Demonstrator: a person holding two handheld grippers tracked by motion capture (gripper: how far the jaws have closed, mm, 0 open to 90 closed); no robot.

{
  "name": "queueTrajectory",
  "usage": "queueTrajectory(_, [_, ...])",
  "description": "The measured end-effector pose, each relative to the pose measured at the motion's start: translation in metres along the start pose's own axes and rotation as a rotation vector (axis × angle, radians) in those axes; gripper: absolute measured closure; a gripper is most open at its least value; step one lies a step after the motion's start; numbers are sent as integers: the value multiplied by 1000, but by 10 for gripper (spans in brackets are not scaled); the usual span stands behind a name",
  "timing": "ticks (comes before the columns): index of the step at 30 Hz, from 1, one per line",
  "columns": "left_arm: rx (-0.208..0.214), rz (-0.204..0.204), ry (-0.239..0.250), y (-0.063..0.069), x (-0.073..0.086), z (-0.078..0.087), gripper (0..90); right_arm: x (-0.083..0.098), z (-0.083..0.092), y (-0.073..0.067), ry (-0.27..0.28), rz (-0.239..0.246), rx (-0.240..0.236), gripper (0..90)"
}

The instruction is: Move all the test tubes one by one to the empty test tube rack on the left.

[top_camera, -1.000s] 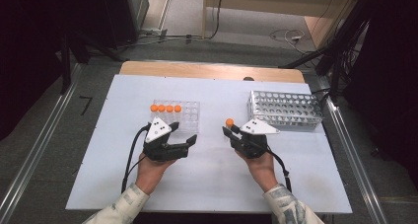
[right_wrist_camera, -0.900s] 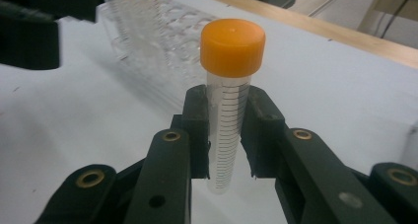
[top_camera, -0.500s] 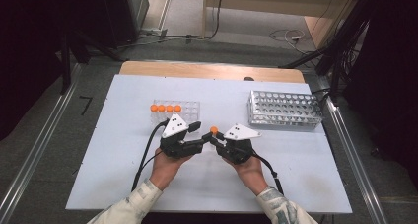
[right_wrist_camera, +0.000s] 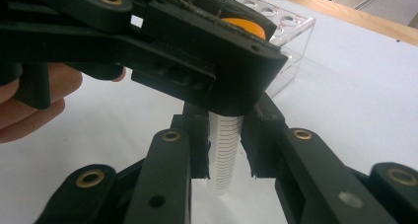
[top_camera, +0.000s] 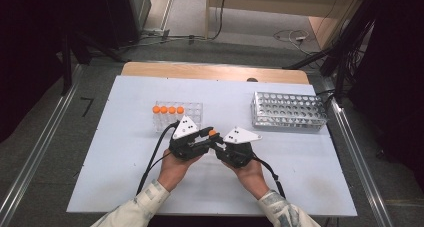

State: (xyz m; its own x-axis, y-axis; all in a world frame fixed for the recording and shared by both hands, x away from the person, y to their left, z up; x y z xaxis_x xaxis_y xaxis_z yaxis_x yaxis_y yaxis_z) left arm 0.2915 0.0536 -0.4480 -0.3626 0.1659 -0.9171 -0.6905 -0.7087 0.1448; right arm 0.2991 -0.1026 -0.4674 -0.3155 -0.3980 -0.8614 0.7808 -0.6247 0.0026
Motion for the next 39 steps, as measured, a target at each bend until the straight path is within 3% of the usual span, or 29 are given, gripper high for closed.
queueTrajectory(8, [-10,-14,6,2,-2,0,699,0,1,1,5,-3,0,709])
queueTrajectory(11, [-10,-11,13,1,-4,1,701,-1,2,2,7,1,7,589])
queueTrajectory(14, [-21,-5,28,-2,-10,4,702,-2,6,6,5,5,8,402])
queueTrajectory(18, [-36,7,39,-8,-19,9,701,-2,14,14,-1,-28,8,287])
queueTrajectory(28, [-129,56,78,-43,-42,22,701,4,25,29,-11,-56,38,281])
queueTrajectory(33, [-196,59,92,-58,-46,27,701,5,24,30,-14,-53,40,286])
queueTrajectory(39, [-238,66,118,-70,-47,30,701,6,23,29,-22,-49,36,291])
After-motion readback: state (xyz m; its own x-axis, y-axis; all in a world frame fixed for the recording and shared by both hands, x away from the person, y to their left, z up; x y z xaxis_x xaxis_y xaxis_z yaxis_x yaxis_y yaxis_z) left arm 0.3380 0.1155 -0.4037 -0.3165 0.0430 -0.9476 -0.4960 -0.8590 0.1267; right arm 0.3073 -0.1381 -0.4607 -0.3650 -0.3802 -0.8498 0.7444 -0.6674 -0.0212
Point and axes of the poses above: each handheld gripper's, and its own axes: z roughly backward along the jaws, x roughly out of its underside, y roughly to its right, the point moved 2 cm from there along -z, roughly forward along the jaws
